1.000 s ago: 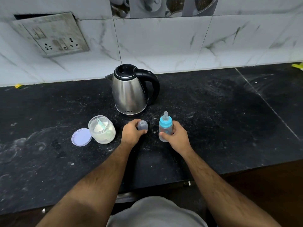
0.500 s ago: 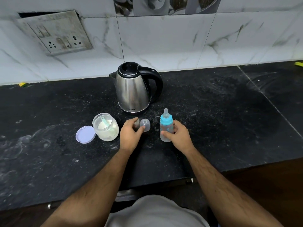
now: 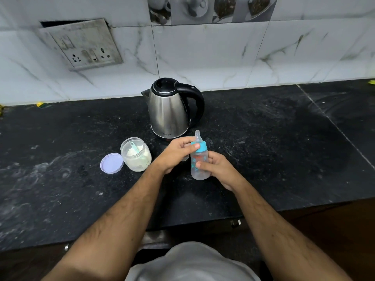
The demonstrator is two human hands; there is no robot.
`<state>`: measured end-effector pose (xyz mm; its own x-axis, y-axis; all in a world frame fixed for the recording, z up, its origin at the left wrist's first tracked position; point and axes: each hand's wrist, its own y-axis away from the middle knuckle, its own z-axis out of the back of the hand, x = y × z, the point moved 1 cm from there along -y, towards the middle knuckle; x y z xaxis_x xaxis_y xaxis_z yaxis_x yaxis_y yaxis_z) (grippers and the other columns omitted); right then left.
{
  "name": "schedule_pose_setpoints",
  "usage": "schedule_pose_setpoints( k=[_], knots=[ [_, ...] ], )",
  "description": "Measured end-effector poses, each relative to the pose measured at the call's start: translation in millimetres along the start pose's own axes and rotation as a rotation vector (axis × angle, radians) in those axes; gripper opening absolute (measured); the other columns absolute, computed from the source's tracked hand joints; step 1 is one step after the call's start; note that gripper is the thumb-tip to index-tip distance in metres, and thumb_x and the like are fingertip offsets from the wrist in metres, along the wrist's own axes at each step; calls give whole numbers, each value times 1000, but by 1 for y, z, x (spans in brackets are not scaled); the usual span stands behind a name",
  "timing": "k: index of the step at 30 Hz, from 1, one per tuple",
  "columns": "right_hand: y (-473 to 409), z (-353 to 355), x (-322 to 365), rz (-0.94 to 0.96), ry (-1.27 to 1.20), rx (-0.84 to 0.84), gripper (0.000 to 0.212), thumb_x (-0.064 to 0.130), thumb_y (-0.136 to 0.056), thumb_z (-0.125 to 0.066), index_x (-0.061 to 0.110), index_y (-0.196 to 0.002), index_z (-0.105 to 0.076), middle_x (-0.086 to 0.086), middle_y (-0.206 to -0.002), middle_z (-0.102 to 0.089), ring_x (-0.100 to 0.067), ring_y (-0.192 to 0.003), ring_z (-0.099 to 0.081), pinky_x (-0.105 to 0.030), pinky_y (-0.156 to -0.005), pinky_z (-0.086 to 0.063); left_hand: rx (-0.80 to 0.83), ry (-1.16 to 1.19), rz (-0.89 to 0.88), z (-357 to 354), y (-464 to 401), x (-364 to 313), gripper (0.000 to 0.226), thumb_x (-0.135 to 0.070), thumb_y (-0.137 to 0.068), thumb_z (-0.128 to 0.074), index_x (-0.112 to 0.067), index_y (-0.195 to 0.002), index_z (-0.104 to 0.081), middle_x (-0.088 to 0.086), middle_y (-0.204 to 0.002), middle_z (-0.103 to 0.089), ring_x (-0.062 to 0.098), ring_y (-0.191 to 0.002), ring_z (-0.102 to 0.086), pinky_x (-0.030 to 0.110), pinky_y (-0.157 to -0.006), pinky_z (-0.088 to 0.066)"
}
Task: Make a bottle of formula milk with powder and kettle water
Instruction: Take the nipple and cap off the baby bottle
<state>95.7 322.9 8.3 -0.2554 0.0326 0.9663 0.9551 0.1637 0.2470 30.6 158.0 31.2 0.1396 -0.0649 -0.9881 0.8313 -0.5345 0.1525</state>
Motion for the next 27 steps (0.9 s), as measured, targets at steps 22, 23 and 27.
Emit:
schedule_pose_setpoints(
  k=[22,23,27],
  knots=[
    [-2,-23,13,37,257,-186,23,22,-93,-66,19,-115,-63,1,-109,-71,-13,-102,-68,-34,-93,-55,-150,-17,-95,-16,4,-22,14,-15,-100,-56,-20,-104,-68,8,-95,-74,11,-81,-71,19,-74,-56],
    [-2,-24,11,37,294,-221,23,23,-92,-67,18,-115,-63,2,-108,-70,-13,-101,-67,-36,-93,-55,-156,-10,-93,-17,5,-23,14,-14,-100,-56,-20,-105,-68,9,-95,-73,10,-81,-71,18,-73,-55],
    [0,-32,7,69,505,-409,29,23,-90,-69,15,-116,-59,7,-101,-65,-12,-91,-63,-23,-76,-50,-224,11,-88,-25,6,-17,13,-10,-99,-57,-6,-106,-67,11,-92,-71,12,-78,-70,21,-72,-57]
  ],
)
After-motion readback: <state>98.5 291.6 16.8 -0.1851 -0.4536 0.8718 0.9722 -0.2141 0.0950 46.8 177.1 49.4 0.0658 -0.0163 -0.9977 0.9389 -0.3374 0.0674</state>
